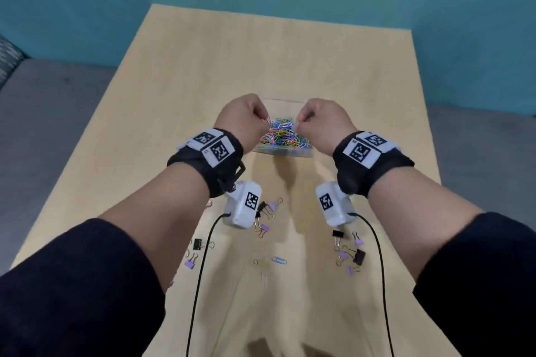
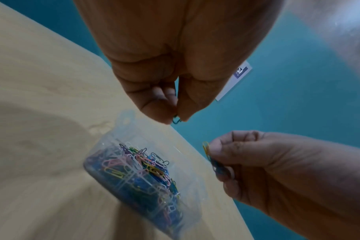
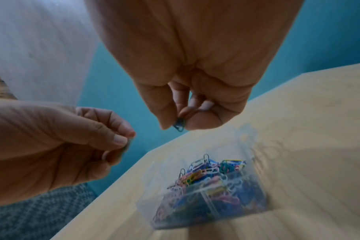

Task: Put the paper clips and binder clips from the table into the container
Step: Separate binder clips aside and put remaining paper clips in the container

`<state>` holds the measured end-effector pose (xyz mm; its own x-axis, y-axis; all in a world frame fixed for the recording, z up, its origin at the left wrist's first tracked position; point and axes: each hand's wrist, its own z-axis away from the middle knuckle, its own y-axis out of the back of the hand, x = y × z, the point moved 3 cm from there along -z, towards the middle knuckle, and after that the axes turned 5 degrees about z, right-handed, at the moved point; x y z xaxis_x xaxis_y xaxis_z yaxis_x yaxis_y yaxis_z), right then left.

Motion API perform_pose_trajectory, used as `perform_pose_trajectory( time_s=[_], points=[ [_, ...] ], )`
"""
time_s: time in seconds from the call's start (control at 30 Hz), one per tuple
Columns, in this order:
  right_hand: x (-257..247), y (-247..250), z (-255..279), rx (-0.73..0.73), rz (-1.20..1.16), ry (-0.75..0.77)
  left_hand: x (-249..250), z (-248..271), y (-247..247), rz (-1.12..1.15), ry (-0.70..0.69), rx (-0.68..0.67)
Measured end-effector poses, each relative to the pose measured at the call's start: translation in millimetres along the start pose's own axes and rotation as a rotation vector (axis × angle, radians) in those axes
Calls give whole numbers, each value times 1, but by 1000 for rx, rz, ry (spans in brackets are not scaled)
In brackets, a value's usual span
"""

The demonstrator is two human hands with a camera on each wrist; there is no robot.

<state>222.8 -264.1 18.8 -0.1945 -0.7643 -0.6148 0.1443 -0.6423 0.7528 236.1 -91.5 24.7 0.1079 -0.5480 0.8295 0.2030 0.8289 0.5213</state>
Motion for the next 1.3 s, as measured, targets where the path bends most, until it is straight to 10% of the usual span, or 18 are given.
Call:
perform_pose_trajectory(
  time_s=[0.2,0.4,0.53,1.3],
  points=[
    [10,-6,42,103,40,88,-29,42,20,-128,-34,102],
    [45,-97,177,-365,195,124,-108,187,5,-452,281,-223],
    [43,-126,214,-303,237,116,-132,229,-11,-380,255,-214],
    [13,-147,187,-269,360,84,-127,194,-48,-458,98,-160]
  ],
)
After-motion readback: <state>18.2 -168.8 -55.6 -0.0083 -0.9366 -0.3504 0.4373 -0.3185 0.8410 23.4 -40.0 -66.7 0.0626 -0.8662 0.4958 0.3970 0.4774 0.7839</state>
